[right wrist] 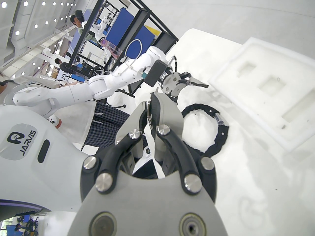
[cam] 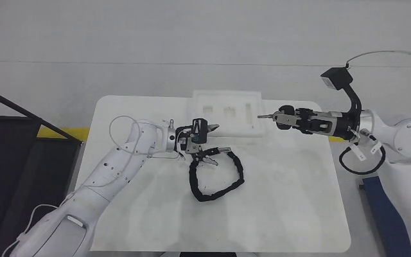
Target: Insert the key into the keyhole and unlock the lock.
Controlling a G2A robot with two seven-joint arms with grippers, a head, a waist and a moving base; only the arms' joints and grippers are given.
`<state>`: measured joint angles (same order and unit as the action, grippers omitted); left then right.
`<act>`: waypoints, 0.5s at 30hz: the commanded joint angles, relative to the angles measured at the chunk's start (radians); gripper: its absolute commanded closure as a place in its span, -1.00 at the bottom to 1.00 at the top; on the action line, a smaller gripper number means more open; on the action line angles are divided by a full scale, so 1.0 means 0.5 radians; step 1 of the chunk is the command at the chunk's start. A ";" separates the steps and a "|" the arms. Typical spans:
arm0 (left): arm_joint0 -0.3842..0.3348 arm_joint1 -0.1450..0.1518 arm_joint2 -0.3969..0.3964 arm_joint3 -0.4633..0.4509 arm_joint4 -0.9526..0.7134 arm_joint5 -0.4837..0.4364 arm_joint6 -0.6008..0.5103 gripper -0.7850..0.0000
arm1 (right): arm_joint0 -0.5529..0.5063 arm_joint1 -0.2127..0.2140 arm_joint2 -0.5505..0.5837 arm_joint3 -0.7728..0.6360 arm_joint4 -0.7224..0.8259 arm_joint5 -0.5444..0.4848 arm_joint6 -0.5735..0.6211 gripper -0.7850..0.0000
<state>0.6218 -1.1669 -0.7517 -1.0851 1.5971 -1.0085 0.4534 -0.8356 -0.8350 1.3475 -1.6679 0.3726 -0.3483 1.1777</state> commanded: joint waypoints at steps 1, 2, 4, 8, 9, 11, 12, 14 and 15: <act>-0.016 -0.019 0.039 0.068 0.002 0.017 0.048 -1.00 | 0.000 0.000 0.000 0.000 0.000 0.000 0.000 1.00; -0.026 -0.029 0.062 0.102 0.020 0.032 0.054 -1.00 | 0.000 0.000 0.000 0.000 0.000 0.000 0.000 1.00; -0.047 -0.050 0.103 0.154 0.051 0.073 0.098 -1.00 | 0.000 0.000 0.000 0.000 0.000 0.000 0.000 1.00; -0.084 -0.092 0.207 0.249 0.144 0.110 0.203 -1.00 | 0.000 0.000 0.000 0.000 0.000 0.000 0.000 1.00; -0.094 -0.103 0.233 0.274 0.165 0.112 0.238 -1.00 | 0.000 0.000 0.000 0.000 0.000 0.000 0.000 1.00; -0.115 -0.126 0.279 0.328 0.198 0.136 0.309 -1.00 | 0.000 0.000 0.000 0.000 0.000 0.000 0.000 1.00; -0.126 -0.139 0.302 0.357 0.213 0.144 0.337 -1.00 | 0.000 0.000 0.000 0.000 0.000 0.000 0.000 1.00; -0.148 -0.164 0.343 0.421 0.234 0.154 0.388 -1.00 | 0.000 0.000 0.000 0.000 0.000 0.000 0.000 1.00; -0.157 -0.177 0.361 0.450 0.238 0.165 0.411 -1.00 | 0.000 0.000 0.000 0.000 0.000 0.000 0.000 1.00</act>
<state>0.5475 -1.2494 -0.5797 -0.8755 1.7145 -0.9308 0.6471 -0.8356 -0.8350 1.3475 -1.6679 0.3726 -0.3483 1.1777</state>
